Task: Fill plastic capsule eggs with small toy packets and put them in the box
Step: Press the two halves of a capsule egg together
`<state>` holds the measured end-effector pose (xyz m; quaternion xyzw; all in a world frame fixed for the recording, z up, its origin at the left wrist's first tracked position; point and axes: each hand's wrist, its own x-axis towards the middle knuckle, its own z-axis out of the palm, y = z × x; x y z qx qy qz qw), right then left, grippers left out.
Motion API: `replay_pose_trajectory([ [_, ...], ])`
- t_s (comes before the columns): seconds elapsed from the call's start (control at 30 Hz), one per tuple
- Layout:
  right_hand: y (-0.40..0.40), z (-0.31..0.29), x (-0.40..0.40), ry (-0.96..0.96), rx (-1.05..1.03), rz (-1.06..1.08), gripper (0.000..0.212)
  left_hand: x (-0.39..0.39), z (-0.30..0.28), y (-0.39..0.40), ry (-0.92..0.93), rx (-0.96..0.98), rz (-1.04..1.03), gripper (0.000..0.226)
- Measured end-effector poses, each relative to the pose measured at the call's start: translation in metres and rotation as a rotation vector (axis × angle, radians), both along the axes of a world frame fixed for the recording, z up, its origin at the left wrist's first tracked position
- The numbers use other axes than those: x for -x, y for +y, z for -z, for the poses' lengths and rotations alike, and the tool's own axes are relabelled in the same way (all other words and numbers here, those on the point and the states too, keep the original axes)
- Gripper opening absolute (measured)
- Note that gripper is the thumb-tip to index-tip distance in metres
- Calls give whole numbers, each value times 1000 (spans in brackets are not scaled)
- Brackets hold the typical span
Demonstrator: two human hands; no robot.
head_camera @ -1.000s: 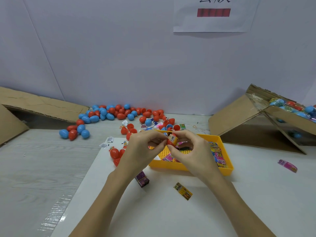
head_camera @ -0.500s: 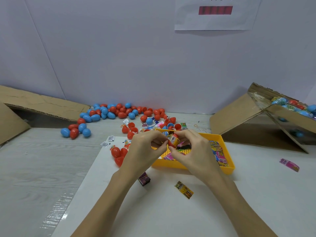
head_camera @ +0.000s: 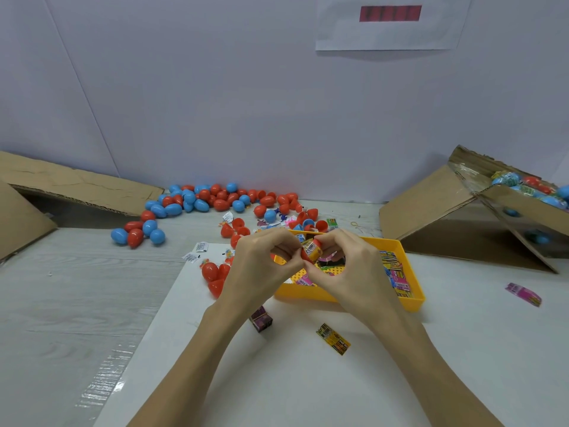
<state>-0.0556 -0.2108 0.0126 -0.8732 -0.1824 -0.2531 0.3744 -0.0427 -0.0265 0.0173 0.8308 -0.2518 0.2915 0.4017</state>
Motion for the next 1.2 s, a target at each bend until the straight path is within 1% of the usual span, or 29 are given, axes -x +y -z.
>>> replay_pose_trajectory([
  [0.23,2,0,1,-29,21,51,34,-2,0,4,-11,-29,29,14],
  [0.33,-10,-8,-1,-44,-48,91,34,-1,0,6,-22,-58,41,15],
  [0.47,-21,-11,-3,-18,-102,73,39,-2,-2,5,94,90,33,13],
  [0.57,-16,-9,-4,-2,-82,24,41,0,-4,3,181,179,48,15],
  [0.63,-13,-9,-3,3,-63,2,44,2,-6,2,220,213,67,18],
  [0.73,-12,-8,-1,11,-50,-28,46,3,-7,0,232,210,96,15],
  [0.93,-7,-9,2,21,-59,-71,44,3,-4,2,126,132,70,16],
  [1.07,-9,-9,3,23,-53,-77,45,2,-2,0,-12,22,57,16],
  [1.2,-9,-6,1,20,-29,-89,42,0,1,0,-78,-78,41,15],
])
